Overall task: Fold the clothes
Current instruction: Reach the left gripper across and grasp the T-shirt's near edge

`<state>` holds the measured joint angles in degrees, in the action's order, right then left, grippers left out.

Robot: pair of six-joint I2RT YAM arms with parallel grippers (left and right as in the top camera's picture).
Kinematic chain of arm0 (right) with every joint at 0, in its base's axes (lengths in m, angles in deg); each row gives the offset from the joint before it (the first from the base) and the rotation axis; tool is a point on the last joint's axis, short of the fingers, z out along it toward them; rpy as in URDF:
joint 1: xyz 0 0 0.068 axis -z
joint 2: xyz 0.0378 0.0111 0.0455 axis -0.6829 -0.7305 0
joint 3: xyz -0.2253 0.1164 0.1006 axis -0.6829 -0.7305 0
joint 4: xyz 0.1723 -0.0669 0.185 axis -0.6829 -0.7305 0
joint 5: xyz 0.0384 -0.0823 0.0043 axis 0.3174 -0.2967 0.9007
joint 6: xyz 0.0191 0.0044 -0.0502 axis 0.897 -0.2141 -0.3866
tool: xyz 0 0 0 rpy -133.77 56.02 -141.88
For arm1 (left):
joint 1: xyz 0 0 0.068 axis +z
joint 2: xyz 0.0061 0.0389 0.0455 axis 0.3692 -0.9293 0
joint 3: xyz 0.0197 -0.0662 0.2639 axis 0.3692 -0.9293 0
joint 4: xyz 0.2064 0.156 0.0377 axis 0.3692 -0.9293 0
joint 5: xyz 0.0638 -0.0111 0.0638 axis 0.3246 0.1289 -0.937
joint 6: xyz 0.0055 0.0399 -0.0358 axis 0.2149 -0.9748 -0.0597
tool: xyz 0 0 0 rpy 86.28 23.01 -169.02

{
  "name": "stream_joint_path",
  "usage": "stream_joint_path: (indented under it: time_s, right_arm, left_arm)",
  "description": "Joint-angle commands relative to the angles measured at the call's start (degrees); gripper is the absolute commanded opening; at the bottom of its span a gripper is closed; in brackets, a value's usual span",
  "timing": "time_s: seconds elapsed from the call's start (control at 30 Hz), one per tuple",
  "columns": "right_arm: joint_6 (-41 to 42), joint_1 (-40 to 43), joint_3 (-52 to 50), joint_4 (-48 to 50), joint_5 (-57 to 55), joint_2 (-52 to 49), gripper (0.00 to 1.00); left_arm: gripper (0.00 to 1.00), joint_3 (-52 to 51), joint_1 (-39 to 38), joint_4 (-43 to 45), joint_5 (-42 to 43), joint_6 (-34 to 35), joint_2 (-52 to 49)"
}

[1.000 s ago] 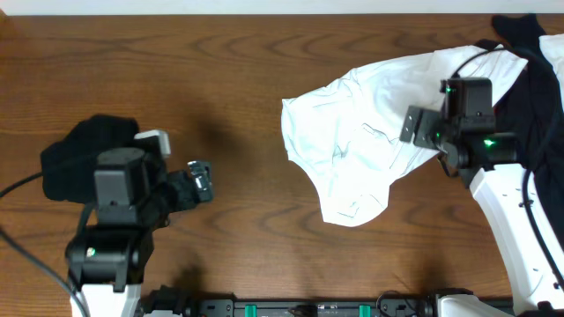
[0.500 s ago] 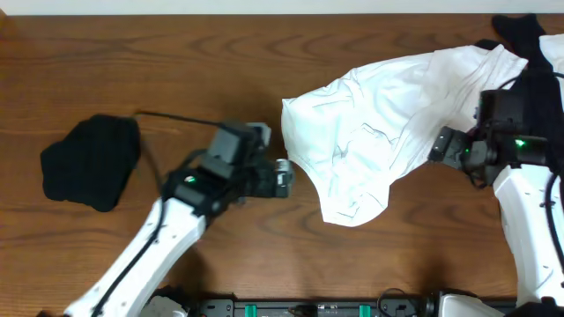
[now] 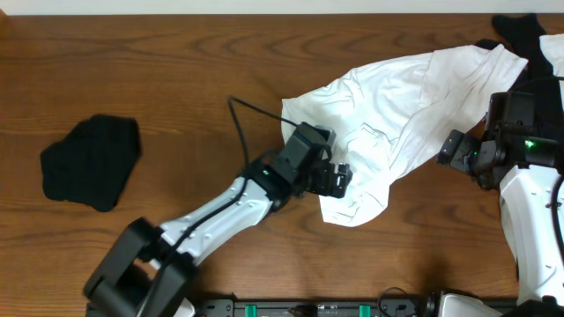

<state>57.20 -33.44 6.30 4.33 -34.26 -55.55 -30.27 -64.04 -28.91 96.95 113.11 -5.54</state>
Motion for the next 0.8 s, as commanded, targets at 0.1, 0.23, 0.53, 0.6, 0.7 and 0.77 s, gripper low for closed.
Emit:
stream_joint_path:
  time_s: [0.1, 0.23, 0.53, 0.6, 0.7, 0.77]
  right_arm:
    - [-0.68, 0.26, 0.35, -0.13, -0.35, 0.04, 0.99]
    - [-0.68, 0.26, 0.35, -0.28, -0.07, 0.04, 0.99]
    - [-0.66, 0.26, 0.35, -0.28, 0.09, 0.04, 0.99]
    - [-0.66, 0.26, 0.35, -0.26, 0.09, 0.04, 0.99]
    - [-0.66, 0.26, 0.35, -0.26, 0.09, 0.04, 0.99]
    - [-0.66, 0.26, 0.35, -0.26, 0.09, 0.04, 0.99]
  left_arm:
    - [0.86, 0.74, -1.88, 8.00, -1.27, -0.87, -6.97]
    - [0.84, 0.74, -1.97, 10.23, -6.45, -0.90, -9.55]
    - [0.81, 0.74, -1.97, 17.20, -7.43, -6.29, -12.00]
    - [0.79, 0.74, -1.97, 17.66, -7.43, -6.25, -12.94]
    - [0.79, 0.74, -1.97, 17.57, -7.41, -6.25, -13.90]
    - [0.76, 0.74, -2.08, 17.59, -7.43, -6.25, -14.25]
